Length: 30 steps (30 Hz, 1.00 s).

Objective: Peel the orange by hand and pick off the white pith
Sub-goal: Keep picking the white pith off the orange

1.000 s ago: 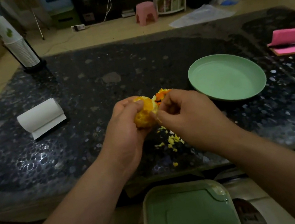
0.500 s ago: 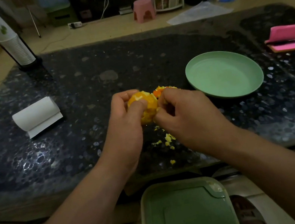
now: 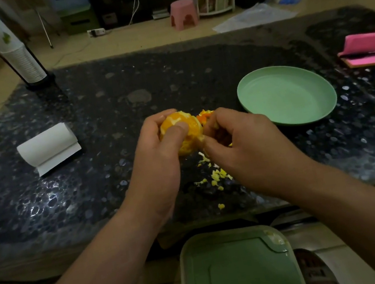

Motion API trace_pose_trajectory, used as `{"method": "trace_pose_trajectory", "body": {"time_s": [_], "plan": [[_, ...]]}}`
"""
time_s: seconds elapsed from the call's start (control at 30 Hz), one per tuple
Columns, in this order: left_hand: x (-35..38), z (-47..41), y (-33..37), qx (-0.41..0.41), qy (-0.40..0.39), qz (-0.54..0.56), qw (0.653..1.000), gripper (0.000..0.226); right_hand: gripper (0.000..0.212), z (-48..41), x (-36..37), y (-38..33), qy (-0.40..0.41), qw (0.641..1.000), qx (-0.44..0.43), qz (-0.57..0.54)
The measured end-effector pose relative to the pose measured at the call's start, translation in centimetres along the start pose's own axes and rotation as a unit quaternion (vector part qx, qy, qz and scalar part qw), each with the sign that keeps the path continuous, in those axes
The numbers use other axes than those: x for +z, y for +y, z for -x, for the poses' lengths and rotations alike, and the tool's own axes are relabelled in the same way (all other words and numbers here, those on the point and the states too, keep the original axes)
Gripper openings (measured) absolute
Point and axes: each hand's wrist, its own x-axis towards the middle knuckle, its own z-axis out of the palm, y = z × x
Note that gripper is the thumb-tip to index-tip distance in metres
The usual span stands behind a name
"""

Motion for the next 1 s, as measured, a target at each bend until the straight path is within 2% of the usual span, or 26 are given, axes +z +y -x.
{"method": "trace_pose_trajectory", "body": {"time_s": [0.27,0.37,0.53,0.7,0.87,1.0], "plan": [[-0.2,0.4,-0.3,0.055,0.009,-0.141,0.988,0.024,0.017,0.0,-0.1,-0.4,-0.044,0.990,-0.041,0.127],[0.1,0.7,-0.2,0.077,0.015,-0.175,0.981,0.025,0.015,0.1,0.2,-0.6,-0.024,0.986,-0.042,0.162],[0.4,1.0,0.0,0.086,0.017,-0.187,0.978,0.026,0.023,0.4,1.0,-0.6,0.035,0.989,-0.047,0.136],[0.1,0.5,-0.1,0.026,0.012,-0.090,0.996,0.029,0.016,0.1,0.6,-0.2,0.056,0.998,-0.024,0.024],[-0.1,-0.1,0.0,-0.070,0.010,0.095,0.993,0.028,0.011,-0.1,-0.2,0.1,0.040,0.998,0.025,-0.039],[-0.4,-0.2,-0.1,-0.083,-0.006,0.134,0.987,0.032,0.009,0.0,-0.5,-0.4,0.006,0.994,0.051,-0.099]]}}
